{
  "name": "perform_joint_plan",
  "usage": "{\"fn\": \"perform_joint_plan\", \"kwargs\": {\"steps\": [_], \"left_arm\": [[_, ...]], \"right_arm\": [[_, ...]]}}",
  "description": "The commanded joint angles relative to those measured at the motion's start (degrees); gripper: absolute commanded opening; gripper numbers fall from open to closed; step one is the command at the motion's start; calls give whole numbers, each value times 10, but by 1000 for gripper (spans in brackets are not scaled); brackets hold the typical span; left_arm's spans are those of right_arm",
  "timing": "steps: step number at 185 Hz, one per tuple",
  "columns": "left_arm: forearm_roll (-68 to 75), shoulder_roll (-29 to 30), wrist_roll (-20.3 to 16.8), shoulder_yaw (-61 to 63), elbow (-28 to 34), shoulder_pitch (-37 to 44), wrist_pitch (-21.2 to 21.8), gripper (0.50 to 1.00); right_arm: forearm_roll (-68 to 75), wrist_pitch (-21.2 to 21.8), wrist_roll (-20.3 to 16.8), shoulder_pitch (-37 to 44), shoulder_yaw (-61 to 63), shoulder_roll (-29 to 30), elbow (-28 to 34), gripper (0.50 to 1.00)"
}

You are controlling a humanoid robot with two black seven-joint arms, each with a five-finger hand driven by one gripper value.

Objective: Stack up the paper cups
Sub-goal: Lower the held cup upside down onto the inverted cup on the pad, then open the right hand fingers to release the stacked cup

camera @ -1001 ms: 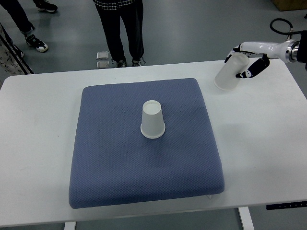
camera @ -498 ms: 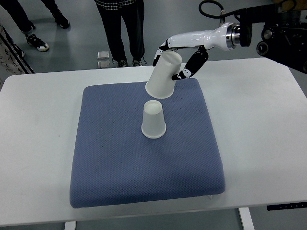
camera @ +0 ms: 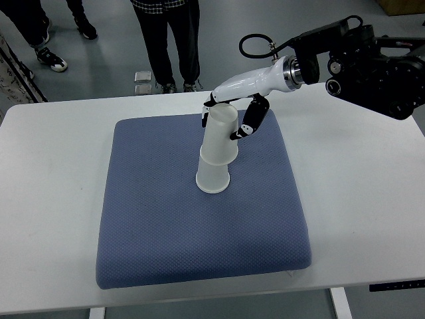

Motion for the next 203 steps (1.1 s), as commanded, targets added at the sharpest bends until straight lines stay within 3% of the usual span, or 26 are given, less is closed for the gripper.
{"fn": "perform_joint_plan", "kwargs": {"steps": [1, 203], "left_arm": [[0, 0, 0, 0, 0, 0, 0, 1000], [0, 0, 0, 0, 0, 0, 0, 1000]], "right_arm": [[-1, -3, 0, -2, 0, 2, -1, 603], [-1, -6, -1, -8, 8, 20, -20, 603]]}}
